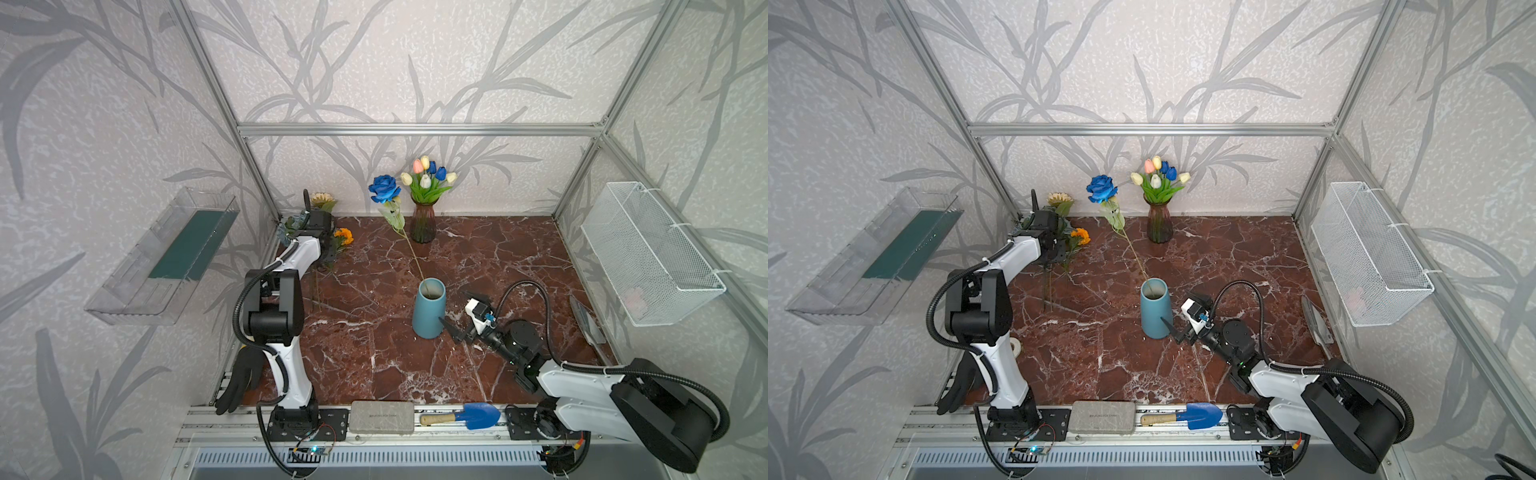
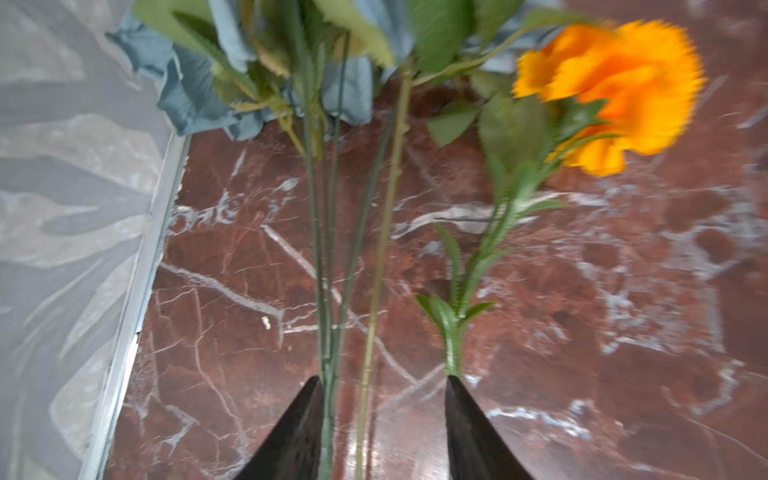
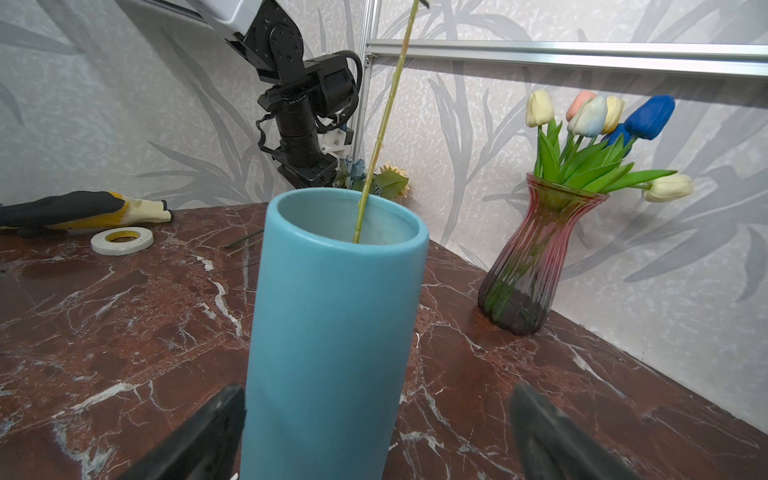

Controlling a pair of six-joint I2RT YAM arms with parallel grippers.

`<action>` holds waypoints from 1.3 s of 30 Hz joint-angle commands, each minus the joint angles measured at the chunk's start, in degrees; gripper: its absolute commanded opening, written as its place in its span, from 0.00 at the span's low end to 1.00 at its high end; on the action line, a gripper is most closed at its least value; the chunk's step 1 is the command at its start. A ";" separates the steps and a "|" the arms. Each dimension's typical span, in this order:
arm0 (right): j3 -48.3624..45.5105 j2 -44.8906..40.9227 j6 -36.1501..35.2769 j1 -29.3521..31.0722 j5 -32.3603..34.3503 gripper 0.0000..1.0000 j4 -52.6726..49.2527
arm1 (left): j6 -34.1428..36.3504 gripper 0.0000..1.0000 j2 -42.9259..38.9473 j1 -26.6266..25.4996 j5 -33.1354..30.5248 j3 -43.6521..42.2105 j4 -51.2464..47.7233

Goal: Arrange the flowers into the vase
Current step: 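Move the left gripper back to the flower pile and grasp a stem, then lift the sunflower stem high from the pile with the left gripper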

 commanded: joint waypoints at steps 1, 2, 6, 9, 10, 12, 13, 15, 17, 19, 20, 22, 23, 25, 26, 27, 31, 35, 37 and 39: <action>0.48 -0.73 0.02 0.37 -0.40 0.99 1.29 | 2.47 0.48 2.76 0.62 -1.40 2.73 -3.47; 0.44 -0.73 -0.04 0.37 -0.45 0.99 1.29 | 2.92 0.48 3.47 0.74 -1.34 3.52 -3.62; 0.41 -1.29 -0.19 0.38 -0.36 0.99 0.73 | 5.02 0.37 6.98 1.05 0.17 7.01 -5.12; 0.39 -1.52 -0.27 0.40 -0.27 0.99 0.39 | 6.03 0.27 8.81 1.22 0.55 9.06 -6.08; 0.41 -1.52 -0.26 0.42 -0.32 0.99 0.35 | 6.28 0.27 9.34 1.35 0.49 9.61 -6.29; 0.43 -1.53 -0.32 0.43 -0.36 0.99 0.32 | 6.57 0.27 10.34 1.44 0.68 10.51 -6.37; 0.40 -1.45 -0.27 0.45 -0.36 0.99 0.32 | 6.67 0.26 10.87 1.48 0.57 11.17 -6.73; 0.43 -1.43 -0.31 0.46 -0.49 0.99 0.32 | 6.76 0.23 11.76 1.57 0.12 11.98 -7.19; 0.47 -1.34 -0.31 0.46 -0.53 0.99 0.24 | 7.03 0.15 12.38 1.82 0.27 12.28 -7.00; 0.52 -1.34 -0.43 0.46 -0.47 0.99 0.24 | 7.19 0.15 13.04 2.01 0.98 12.74 -6.94; 0.51 -1.34 -0.44 0.46 -0.41 0.99 0.24 | 7.36 0.15 13.36 2.10 1.08 12.97 -6.97; 0.47 -1.34 -0.53 0.46 -0.36 0.99 0.15 | 7.60 0.10 13.97 2.19 1.14 13.73 -7.29; 0.47 -1.34 -0.57 0.46 -0.36 0.99 0.15 | 7.80 0.08 14.10 2.19 1.18 13.95 -7.52; 0.48 -1.25 -0.53 0.46 -0.33 0.99 0.15 | 7.87 0.06 14.04 2.19 0.89 14.15 -7.52; 0.47 -1.25 -0.54 0.46 -0.34 0.99 0.15 | 7.98 0.04 13.86 2.19 1.03 14.07 -7.38; 0.47 -1.32 -0.53 0.48 -0.37 0.99 0.15 | 8.00 0.03 13.61 2.19 1.18 14.03 -7.36; 0.55 -1.17 -0.49 0.46 -0.41 0.99 0.24 | 7.77 0.00 11.57 2.14 1.53 13.53 -7.56; 0.47 -1.17 -0.36 0.46 -0.36 0.99 0.32 | 7.10 0.00 6.56 1.77 2.42 10.28 -5.61; 0.51 -1.08 -0.29 0.46 -0.42 0.99 0.41 | 6.61 0.00 2.90 1.43 2.62 7.75 -3.92; 0.51 -1.03 -0.19 0.46 -0.38 0.99 0.50 | 6.68 0.00 -1.02 1.09 4.16 5.11 -1.67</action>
